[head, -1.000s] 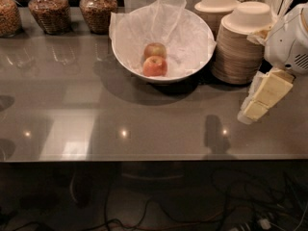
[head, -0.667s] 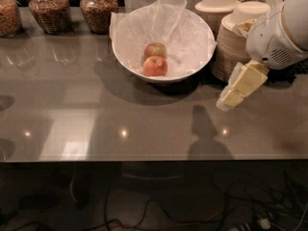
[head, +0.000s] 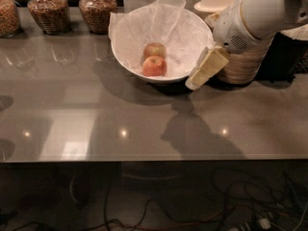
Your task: Pick apple from white bowl
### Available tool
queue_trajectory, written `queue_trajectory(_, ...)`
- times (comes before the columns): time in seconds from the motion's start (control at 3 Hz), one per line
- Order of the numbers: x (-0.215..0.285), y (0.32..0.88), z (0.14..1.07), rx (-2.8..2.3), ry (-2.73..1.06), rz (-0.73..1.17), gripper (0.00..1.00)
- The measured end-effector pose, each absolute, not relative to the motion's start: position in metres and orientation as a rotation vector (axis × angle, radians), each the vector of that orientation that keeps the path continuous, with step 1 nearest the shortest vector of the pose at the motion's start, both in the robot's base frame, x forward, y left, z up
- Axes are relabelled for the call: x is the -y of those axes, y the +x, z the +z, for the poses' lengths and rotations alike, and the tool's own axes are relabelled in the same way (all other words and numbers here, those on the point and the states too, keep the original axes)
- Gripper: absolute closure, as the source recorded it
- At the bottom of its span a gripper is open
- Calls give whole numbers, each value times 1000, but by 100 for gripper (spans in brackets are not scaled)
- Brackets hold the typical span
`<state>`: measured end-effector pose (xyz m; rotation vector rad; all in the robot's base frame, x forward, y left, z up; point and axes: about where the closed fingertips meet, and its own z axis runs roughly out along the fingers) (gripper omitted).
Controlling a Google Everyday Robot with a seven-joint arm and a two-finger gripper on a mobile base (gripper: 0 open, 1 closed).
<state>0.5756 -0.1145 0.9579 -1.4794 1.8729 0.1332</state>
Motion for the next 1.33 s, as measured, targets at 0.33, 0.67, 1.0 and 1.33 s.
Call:
queue_trajectory(0.33,82,611,950,-1864,-1490,159,0)
queue_trajectory(0.67,82,611,950,-1864,-1489,159,0)
queue_trajectory(1.0,84,617,951,-1864,-1412,149,0)
queue_trajectory(1.33,82,632,950,-1855,-1312,154,19)
